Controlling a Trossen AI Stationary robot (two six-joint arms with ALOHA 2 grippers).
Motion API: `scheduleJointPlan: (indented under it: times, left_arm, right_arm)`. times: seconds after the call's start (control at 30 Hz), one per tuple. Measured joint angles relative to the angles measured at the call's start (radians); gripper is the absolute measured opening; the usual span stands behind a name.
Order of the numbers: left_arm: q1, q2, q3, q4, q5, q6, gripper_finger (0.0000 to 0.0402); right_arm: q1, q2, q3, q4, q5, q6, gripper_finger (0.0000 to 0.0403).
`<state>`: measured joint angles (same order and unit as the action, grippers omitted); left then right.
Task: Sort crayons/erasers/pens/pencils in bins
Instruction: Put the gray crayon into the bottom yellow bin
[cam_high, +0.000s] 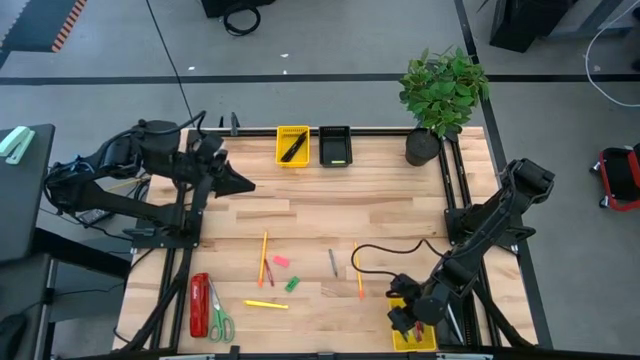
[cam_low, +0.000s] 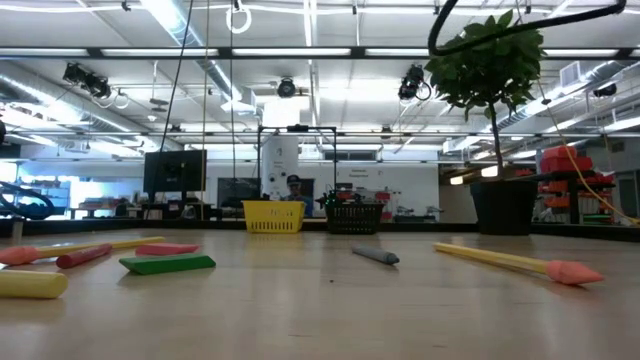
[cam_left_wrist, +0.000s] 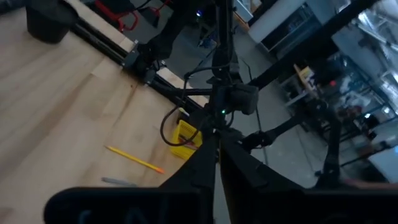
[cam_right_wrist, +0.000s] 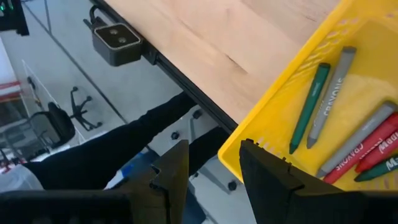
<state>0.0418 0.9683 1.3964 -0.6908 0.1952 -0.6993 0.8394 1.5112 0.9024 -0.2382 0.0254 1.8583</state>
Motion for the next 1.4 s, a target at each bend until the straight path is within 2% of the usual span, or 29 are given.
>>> scheduleJointPlan:
  times: [0.2, 0.5, 0.83, 1.03, 1.4]
  left_arm:
    - [0.0, 0.0, 0.0, 0.0, 0.0, -0.023, 0.0024]
    - [0.0, 0.0, 0.0, 0.0, 0.0, -0.022, 0.0036]
    - [0.0, 0.0, 0.0, 0.001, 0.0, -0.022, 0.0023]
    - [0.0, 0.0, 0.0, 0.0, 0.0, -0.022, 0.0032]
    - [0.0, 0.0, 0.0, 0.0, 0.0, -0.022, 0.0026]
  right_arm:
    - [0.001, 0.0, 0.0, 0.0, -0.004, -0.042, 0.0149]
    - [0.008, 0.0, 0.0, 0.0, -0.011, -0.051, 0.0149]
    - [0.042, 0.0, 0.0, 0.001, -0.017, -0.002, 0.0149]
    - [0.068, 0.0, 0.0, 0.0, 0.024, 0.048, 0.0149]
    - [0.058, 0.0, 0.0, -0.008, 0.049, 0.057, 0.0149]
